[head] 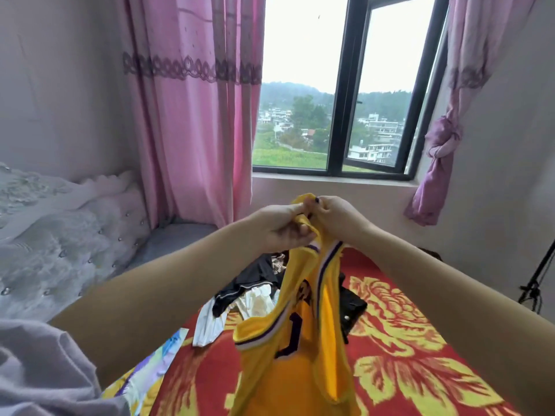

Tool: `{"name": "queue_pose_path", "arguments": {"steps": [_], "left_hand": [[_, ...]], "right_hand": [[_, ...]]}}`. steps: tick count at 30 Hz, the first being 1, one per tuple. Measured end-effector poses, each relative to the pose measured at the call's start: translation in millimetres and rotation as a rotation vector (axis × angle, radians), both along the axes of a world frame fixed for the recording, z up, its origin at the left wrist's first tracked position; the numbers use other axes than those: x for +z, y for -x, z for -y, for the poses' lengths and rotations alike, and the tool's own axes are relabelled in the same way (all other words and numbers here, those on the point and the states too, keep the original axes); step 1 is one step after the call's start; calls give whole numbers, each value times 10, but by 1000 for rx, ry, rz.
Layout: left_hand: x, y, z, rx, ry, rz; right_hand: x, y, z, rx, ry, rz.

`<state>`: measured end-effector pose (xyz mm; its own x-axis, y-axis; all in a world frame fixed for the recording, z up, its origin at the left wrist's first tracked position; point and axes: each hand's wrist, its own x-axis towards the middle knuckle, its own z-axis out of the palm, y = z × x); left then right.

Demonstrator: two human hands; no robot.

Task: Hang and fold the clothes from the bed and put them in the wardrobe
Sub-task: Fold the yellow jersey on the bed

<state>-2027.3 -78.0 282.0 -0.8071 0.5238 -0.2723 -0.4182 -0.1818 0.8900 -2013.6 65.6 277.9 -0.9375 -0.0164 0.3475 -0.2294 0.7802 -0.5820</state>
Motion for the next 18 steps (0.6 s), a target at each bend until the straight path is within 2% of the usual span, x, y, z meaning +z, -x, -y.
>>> {"name": "queue_pose_path", "arguments": {"steps": [3,4,7,8,9,12,13,14,15,17,18], "left_hand": [[61,-70,-85,58,-102,3],[95,-79,-62,62,-109,-11],[181,-124,31,11,-73,-101],[189,-140,49,5,-6,-214],[176,-126,76,34,110,-420],[128,-32,208,172,701,-1322],[126,13,224,146,853,-1483],[141,51,245,68,954,-1506],[175,80,268,-27,979,-1423],[244,188,313,-167,913,-1202],[278,242,326,-180,901,-1168]], "right_hand": [[47,-102,36,196,418,265],[50,-141,-7,265,468,352],[5,-137,-152,455,361,371],[22,-145,-182,470,369,349],[53,-163,-206,481,383,325],[206,-232,-311,518,359,289],[264,-258,-337,544,359,303],[313,-272,-356,571,353,319],[354,-286,-369,586,333,336],[439,-306,-414,567,291,361],[480,-313,-463,555,263,382]]}}
